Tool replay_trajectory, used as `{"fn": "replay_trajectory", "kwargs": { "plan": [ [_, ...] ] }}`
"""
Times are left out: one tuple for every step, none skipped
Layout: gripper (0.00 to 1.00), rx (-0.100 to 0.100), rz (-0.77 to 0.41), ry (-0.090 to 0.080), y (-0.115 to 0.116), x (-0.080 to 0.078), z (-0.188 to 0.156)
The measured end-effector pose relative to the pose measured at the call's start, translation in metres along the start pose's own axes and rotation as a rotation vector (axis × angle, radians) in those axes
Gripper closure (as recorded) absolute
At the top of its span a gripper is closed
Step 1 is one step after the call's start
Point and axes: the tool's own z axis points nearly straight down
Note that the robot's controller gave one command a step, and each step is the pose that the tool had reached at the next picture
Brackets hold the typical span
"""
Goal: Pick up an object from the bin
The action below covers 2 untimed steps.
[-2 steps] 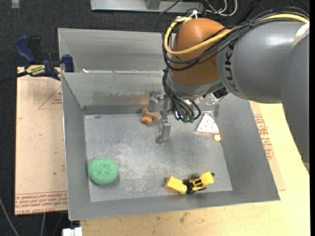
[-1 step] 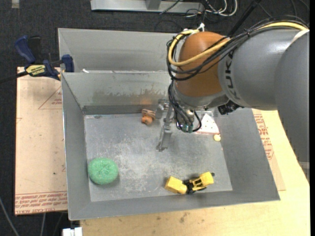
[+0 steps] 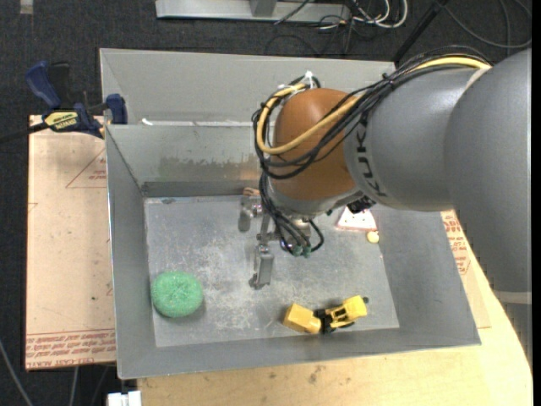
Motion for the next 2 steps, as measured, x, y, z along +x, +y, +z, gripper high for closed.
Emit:
{"fn": "replay_trajectory", "kwargs": {
  "plan": [
    [0.0,-0.001,-0.038,0.002,0.017,0.009,0.006],
    [0.0,-0.006,-0.091,0.0,0.014,0.035,0.035]
  ]
}}
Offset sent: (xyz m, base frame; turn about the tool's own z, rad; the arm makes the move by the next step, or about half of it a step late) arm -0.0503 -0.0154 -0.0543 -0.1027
